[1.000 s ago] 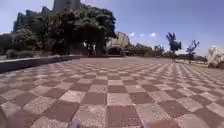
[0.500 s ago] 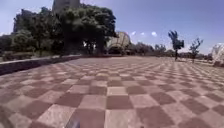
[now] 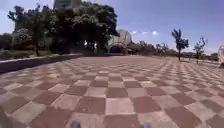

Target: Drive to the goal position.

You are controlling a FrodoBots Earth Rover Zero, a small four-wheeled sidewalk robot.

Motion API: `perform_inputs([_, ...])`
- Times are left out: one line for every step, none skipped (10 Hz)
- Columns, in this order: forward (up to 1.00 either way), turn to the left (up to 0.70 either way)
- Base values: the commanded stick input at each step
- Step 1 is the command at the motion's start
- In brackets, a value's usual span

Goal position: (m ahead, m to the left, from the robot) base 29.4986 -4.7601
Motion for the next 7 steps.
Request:
perform_inputs([1.00, 0.00])
perform_inputs([1.00, 0.00])
perform_inputs([1.00, 0.00])
perform_inputs([1.00, 0.00])
perform_inputs([1.00, 0.00])
perform_inputs([1.00, 0.00])
perform_inputs([1.00, 0.00])
